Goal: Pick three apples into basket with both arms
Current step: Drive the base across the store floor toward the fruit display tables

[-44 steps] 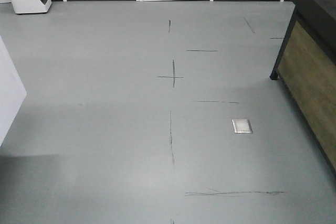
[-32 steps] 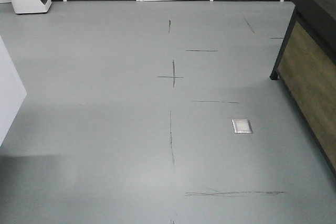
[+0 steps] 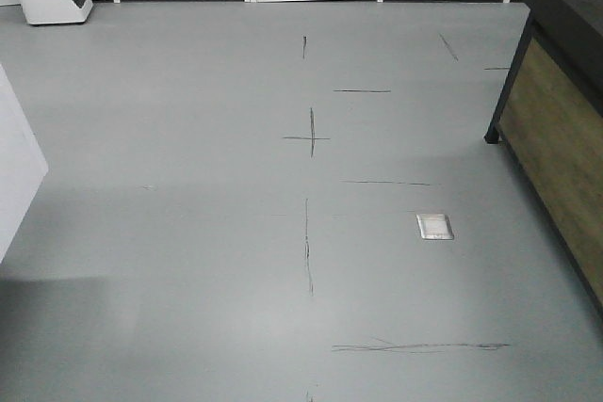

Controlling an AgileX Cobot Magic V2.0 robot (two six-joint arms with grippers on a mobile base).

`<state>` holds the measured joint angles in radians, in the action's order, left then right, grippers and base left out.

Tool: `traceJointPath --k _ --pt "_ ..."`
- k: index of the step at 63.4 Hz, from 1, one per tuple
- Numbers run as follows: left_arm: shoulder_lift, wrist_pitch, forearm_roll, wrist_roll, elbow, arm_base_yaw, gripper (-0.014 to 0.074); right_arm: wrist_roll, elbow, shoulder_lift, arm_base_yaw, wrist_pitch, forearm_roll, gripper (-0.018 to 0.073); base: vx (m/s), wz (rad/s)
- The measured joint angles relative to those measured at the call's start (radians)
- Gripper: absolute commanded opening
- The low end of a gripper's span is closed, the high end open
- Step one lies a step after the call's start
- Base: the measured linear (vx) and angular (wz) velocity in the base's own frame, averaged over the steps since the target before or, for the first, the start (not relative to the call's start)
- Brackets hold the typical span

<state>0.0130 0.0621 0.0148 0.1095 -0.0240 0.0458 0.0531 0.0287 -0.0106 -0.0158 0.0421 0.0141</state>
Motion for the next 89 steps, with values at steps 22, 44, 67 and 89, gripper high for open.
traceJointPath --k 22,44,67,89 --pt "0.000 0.000 0.000 0.000 0.000 0.000 -0.0006 0.000 0.000 0.000 0.000 0.000 0.000 -0.0007 0.00 0.00" --pt "0.000 0.000 0.000 0.000 0.000 0.000 -0.0006 0.000 0.000 0.000 0.000 0.000 0.000 -0.0007 0.01 -0.01" --pt "0.000 0.000 0.000 0.000 0.000 0.000 -0.0006 0.000 0.000 0.000 0.000 0.000 0.000 -0.0007 0.06 -0.05" --pt "0.000 0.000 0.000 0.000 0.000 0.000 -0.0006 0.000 0.000 0.000 0.000 0.000 0.000 -0.0007 0.08 -0.01"
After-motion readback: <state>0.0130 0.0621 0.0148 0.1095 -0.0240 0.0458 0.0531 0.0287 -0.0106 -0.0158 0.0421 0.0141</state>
